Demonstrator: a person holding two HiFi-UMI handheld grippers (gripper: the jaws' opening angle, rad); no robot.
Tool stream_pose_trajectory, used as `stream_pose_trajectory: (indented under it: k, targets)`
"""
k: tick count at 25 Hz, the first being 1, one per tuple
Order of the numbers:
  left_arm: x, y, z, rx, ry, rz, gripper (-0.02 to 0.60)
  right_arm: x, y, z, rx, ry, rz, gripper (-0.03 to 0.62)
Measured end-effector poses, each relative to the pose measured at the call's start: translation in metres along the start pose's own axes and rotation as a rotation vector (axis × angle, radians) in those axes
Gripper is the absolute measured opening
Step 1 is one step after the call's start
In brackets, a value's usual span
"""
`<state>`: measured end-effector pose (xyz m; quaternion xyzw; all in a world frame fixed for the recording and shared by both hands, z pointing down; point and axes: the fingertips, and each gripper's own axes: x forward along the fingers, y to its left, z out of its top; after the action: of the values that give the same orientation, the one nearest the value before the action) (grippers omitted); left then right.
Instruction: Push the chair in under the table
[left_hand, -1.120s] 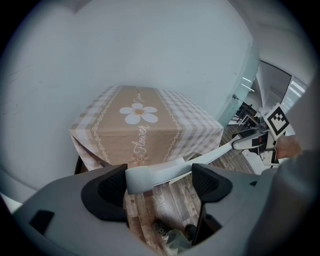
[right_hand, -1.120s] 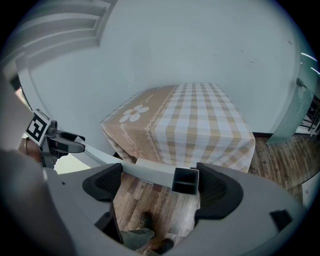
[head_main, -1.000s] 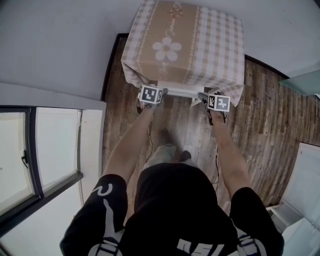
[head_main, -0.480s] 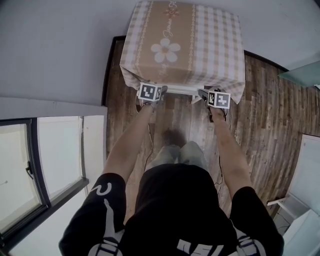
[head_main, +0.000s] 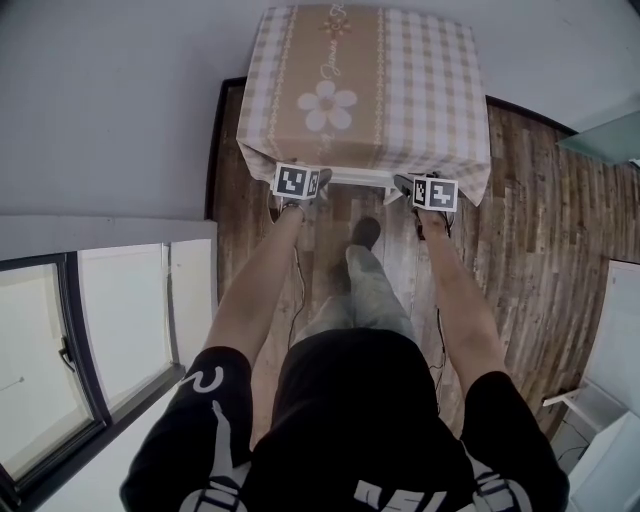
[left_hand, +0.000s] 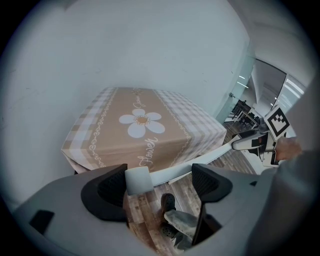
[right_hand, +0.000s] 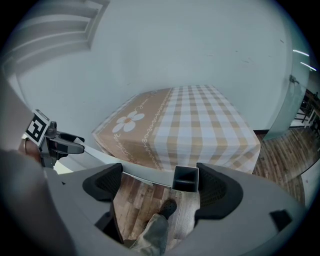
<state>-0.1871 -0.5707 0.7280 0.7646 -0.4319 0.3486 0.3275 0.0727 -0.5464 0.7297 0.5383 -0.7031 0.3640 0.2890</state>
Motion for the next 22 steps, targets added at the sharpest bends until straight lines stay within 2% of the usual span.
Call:
stream_pose_trajectory:
  k: [22]
  targets:
    - [0.028,0.018,0.045,0.007,-0.010,-0.007,0.402,0.027,-0.014,0.043,0.007,-0.012,-0.012,0.482]
